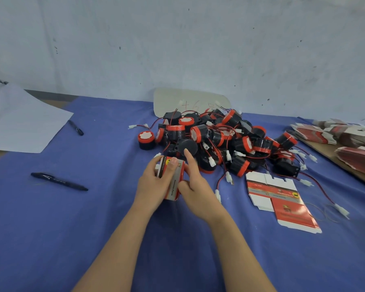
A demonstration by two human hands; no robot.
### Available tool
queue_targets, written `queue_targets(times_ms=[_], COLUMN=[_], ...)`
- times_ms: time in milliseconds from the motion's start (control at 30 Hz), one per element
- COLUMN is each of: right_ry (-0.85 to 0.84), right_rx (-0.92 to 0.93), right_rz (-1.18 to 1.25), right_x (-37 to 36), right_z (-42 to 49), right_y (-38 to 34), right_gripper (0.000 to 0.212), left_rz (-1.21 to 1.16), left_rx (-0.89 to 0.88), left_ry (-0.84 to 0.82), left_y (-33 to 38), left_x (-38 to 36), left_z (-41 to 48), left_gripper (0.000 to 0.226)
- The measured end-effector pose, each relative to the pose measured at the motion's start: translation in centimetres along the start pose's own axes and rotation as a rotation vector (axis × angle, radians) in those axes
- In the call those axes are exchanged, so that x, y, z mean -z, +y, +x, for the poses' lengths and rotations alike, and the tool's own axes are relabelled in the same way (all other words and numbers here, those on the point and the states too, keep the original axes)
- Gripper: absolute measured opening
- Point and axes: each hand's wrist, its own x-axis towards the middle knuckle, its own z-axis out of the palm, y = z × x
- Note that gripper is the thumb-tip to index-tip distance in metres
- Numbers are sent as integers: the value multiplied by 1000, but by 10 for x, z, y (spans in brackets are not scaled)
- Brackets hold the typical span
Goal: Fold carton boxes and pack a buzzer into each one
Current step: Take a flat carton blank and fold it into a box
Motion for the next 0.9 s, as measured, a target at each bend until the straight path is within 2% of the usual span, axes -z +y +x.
queue_targets(times_ms=[67,167,300,367,433,500,567,700,767,800,867,900], right_ry=[-1,45,187,208,282,390,442,387,377,369,340,341], right_rx=[33,122,60,29,34,-13,-157,-360,-467,-491,-485,-464], right_rz=[-4,59,228,201,165,305,560,876,1057,1114,1055,891], right_x=[-2,3,14,11,9,17,27,35,34,36,40,43], right_z=[-1,-3,-2,-1,-1,0,3,7,8,7,5,5], right_y=[-1,-5,-4,-3,-3,-1,7,18,19,20,21,23], right_gripper=[77,74,51,39,47,51,41,19,10,13,15,14], left_rz=[-27,-162,-412,-439,-474,-526,-562,-502,-403,-344,-240,-182], left_rx=[15,58,251,226,194,203,210,76,43,28,-9,-28], left_ry=[-7,21,-21,-39,-63,-97,-156,-326,-370,-387,-434,-456], left_y=[1,4,11,10,10,13,15,16,15,15,15,16], left_x=[0,4,6,0,-3,-2,1,-2,-2,-2,3,7], left_z=[0,0,-1,-4,-6,-8,-11,-16,-18,-18,-17,-16], left_gripper=[80,64,66,65,67,62,57,75,73,71,66,61])
